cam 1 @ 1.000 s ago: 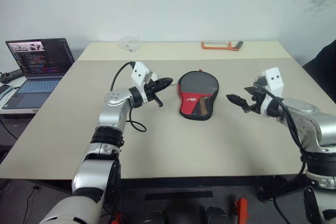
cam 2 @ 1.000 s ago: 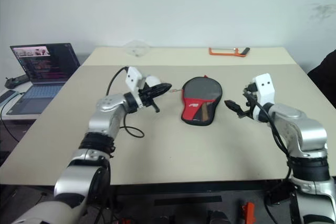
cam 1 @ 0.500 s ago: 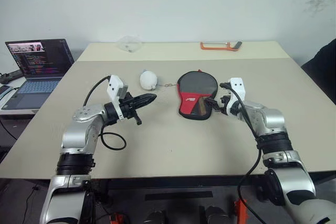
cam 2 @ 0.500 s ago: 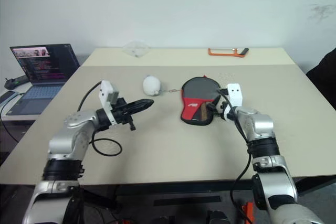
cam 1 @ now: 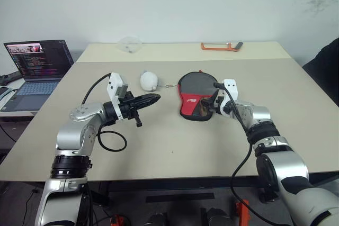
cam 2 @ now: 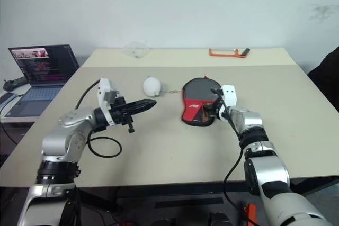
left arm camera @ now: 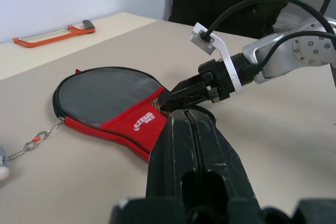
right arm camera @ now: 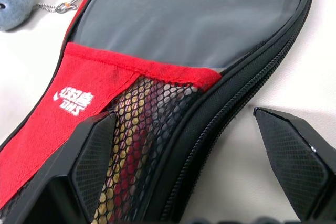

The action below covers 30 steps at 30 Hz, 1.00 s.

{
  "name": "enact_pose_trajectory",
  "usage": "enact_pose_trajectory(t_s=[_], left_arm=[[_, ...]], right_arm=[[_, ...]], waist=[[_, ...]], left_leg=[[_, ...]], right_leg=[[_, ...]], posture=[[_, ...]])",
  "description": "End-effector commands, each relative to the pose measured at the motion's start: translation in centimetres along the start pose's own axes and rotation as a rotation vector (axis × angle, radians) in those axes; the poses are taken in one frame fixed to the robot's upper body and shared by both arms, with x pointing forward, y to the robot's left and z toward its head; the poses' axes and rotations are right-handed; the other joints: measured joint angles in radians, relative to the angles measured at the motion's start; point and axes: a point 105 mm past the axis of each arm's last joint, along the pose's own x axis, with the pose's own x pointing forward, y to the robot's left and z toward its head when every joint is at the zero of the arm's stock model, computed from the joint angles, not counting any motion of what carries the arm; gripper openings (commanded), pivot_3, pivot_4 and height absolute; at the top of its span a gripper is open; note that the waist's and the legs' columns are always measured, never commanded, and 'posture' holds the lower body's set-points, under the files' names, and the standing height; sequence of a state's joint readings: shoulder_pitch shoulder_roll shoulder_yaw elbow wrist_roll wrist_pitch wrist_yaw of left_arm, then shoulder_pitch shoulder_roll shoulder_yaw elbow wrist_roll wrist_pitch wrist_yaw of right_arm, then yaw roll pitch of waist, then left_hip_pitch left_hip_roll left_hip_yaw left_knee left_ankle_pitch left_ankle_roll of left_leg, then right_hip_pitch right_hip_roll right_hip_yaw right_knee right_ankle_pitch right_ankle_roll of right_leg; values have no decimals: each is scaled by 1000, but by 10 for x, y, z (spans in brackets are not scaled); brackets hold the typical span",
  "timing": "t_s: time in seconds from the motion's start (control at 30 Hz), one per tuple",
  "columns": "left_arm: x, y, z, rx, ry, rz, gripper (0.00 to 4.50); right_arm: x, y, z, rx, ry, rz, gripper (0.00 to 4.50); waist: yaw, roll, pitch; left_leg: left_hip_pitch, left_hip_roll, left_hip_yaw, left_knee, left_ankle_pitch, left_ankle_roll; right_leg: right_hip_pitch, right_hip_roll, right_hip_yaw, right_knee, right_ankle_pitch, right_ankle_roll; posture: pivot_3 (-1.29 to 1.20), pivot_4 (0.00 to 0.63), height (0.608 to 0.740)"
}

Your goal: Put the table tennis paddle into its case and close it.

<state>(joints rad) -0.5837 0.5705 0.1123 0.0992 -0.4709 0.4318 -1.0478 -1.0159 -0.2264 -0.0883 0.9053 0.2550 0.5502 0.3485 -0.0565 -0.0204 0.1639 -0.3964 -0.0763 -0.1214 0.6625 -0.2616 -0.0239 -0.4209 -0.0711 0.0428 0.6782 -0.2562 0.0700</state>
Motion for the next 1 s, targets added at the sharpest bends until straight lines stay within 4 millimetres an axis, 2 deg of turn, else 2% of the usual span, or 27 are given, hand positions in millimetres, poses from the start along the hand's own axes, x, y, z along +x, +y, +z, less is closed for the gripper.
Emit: enact_pose_trajectory(t_s=[0.03, 0.33, 0.57, 0.83, 0.93, 1.0], left_arm=[[2, 0, 16, 47, -36, -2, 0], [6, 4, 14, 48, -34, 9, 0], [9, 4, 14, 57, -29, -7, 0], [9, 3, 12, 58, -23, -8, 0], [9, 3, 11, 61, -19, -9, 0], [9, 2, 11, 61, -17, -9, 0]], right_arm=[[-5, -5, 15, -26, -56, -9, 4478], [-7, -20, 2, -91, -13, -81, 4478], [3, -3, -8, -117, 34, -32, 4478], [15, 18, -11, -178, 65, 13, 4478], [18, 22, -13, -216, 73, 12, 3862], [20, 25, -14, -229, 79, 14, 3228]], waist=[[0, 0, 0], [0, 0, 0], [-2, 0, 0], [-31, 0, 0], [-34, 0, 0], [-35, 0, 0]], left_leg=[[0, 0, 0, 0, 0, 0], [0, 0, 0, 0, 0, 0], [1, 0, 0, 0, 0, 0], [3, 0, 1, -1, 0, 0], [4, 1, 1, -1, 0, 0], [4, 1, 2, -1, 0, 0]], right_leg=[[0, 0, 0, 0, 0, 0], [0, 0, 0, 0, 0, 0], [0, 0, 0, 0, 0, 0], [1, 1, 2, 1, 0, 0], [1, 1, 2, 1, 0, 0], [1, 1, 3, 1, 0, 0]], posture=[[0, 150, 740], [0, 150, 740], [0, 150, 740], [0, 150, 740], [0, 150, 740], [0, 150, 740]])
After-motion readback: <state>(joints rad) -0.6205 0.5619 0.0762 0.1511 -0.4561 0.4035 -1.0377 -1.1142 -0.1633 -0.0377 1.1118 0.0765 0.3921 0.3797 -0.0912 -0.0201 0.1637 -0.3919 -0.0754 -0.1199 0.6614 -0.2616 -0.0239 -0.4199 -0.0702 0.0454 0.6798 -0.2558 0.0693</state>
